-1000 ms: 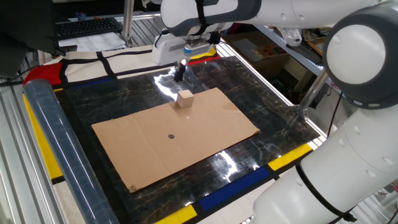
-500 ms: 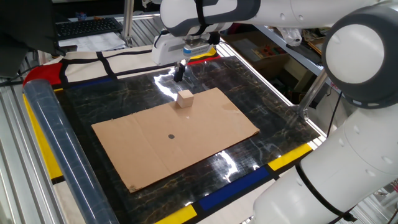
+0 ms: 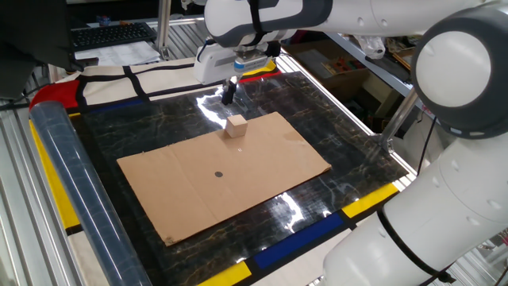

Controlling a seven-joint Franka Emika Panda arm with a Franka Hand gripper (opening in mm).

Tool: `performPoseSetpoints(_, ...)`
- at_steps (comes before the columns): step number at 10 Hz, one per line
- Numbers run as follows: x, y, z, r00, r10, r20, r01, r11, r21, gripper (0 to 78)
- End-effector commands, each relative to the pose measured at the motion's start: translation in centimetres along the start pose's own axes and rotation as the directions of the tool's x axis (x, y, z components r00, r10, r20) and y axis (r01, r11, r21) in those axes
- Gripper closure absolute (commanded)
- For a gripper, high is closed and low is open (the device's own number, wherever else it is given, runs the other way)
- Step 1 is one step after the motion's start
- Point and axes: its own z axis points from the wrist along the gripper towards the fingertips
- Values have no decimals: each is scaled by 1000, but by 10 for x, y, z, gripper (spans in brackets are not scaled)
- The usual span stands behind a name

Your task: Grab the block and place it at the designated location

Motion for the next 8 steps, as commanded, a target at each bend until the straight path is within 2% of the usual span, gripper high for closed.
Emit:
performPoseSetpoints(1,-1,0,0,1000,-3,3,3,1000,2,776)
performPoseSetpoints(8,-2,1,2,1000,-5,3,5,1000,7,776)
